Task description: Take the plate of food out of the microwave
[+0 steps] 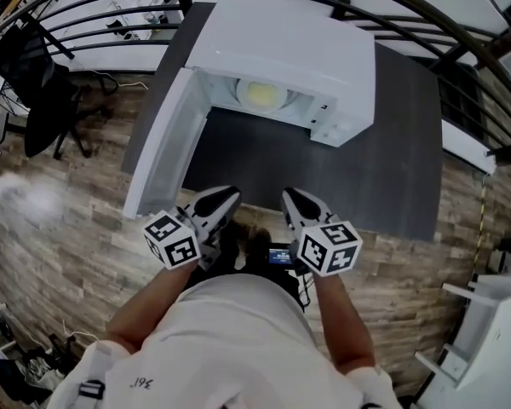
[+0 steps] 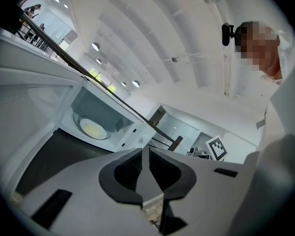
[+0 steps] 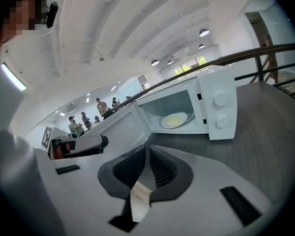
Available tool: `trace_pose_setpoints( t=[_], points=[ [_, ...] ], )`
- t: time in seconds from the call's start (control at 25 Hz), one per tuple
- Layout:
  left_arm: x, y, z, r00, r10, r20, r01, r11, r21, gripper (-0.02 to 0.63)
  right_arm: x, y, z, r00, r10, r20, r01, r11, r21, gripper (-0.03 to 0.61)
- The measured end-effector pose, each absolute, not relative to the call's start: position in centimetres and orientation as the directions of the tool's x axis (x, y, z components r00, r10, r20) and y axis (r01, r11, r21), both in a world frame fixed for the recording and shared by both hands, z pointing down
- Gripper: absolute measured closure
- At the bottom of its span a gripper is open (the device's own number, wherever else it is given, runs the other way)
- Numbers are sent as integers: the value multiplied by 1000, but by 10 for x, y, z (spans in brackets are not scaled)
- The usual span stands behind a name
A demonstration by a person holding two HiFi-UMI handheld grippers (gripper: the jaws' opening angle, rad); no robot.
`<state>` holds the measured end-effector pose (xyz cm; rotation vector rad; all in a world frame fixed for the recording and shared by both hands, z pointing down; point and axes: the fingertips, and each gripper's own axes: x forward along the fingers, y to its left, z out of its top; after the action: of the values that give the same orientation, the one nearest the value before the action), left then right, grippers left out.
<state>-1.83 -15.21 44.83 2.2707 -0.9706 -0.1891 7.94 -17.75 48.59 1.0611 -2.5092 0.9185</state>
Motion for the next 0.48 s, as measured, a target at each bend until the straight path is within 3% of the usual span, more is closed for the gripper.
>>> trace_pose_setpoints(
  t=[0.48],
  points=[
    [-29,-195,480,776,-616,137,-549,-552,628,584,54,-208,515,-577,-617,535,-816,413,-404,568]
  ],
)
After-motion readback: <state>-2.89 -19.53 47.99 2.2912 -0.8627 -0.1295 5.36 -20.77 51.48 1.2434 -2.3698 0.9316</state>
